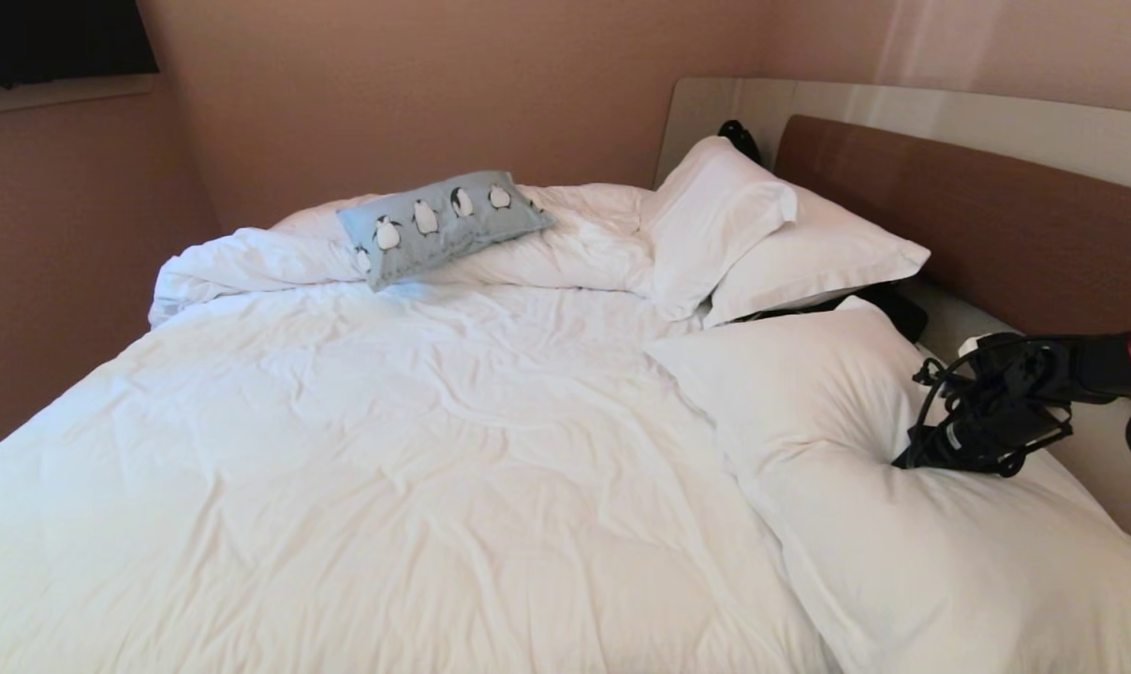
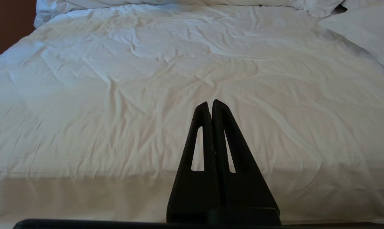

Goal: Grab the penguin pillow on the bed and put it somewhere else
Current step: Place the pillow at the bedside

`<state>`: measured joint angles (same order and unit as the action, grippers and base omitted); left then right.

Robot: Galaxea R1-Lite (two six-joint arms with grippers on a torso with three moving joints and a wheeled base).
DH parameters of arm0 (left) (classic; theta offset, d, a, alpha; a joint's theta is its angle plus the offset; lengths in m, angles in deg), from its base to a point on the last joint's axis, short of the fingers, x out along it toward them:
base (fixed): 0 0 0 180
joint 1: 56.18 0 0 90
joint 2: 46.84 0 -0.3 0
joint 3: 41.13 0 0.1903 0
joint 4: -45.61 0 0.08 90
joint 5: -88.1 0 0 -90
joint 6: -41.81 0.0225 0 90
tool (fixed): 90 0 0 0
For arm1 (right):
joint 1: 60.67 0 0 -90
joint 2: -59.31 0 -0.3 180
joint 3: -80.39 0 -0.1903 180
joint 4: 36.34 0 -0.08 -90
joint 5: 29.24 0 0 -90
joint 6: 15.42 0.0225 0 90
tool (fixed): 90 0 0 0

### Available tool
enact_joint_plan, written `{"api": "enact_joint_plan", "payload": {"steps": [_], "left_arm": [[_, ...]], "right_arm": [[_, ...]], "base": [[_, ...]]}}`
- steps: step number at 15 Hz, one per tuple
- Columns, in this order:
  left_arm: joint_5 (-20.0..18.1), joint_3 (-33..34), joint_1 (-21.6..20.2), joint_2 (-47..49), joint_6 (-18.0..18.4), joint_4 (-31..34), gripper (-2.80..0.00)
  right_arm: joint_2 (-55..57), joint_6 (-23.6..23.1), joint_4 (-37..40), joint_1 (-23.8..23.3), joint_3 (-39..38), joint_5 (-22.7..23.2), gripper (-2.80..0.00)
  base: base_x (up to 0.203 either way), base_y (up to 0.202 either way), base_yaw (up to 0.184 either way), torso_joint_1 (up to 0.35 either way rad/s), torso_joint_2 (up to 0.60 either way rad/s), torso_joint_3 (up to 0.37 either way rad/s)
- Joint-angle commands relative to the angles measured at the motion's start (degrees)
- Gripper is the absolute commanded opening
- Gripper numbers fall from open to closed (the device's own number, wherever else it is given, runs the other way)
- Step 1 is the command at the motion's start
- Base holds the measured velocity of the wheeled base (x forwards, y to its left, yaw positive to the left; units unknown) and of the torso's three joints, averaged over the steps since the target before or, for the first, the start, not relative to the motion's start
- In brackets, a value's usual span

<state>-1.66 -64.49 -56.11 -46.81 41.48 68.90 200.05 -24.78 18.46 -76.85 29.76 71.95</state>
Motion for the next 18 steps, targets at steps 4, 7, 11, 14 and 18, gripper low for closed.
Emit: {"api": "enact_joint_plan", "payload": {"steps": [4, 7, 11, 14, 18], "left_arm": [[0.02, 0.00, 0.01, 0.05, -0.02, -0.01, -2.80], [0.02, 0.00, 0.01, -0.01, -0.02, -0.01, -2.80], [0.02, 0.00, 0.01, 0.03, -0.02, -0.01, -2.80], [0.02, 0.00, 0.01, -0.02, -0.02, -0.01, -2.80], [0.02, 0.00, 0.01, 0.04, -0.02, -0.01, -2.80]], "right_arm": [[-2.20, 1.18, 0.03, -0.08, -0.01, 3.59, -2.80], [-4.30, 3.07, 0.00, -0.35, 0.32, 6.43, -2.80], [-5.04, 7.33, 0.21, -0.61, 2.45, 8.76, -2.80], [-5.46, 9.80, 0.20, -1.00, 3.59, 9.02, -2.80], [-7.09, 13.01, -0.23, -1.74, 4.20, 12.34, -2.80]], "base": [[0.000, 0.000, 0.000, 0.000, 0.00, 0.000], [0.000, 0.000, 0.000, 0.000, 0.00, 0.000], [0.000, 0.000, 0.000, 0.000, 0.00, 0.000], [0.000, 0.000, 0.000, 0.000, 0.00, 0.000], [0.000, 0.000, 0.000, 0.000, 0.00, 0.000]]}}
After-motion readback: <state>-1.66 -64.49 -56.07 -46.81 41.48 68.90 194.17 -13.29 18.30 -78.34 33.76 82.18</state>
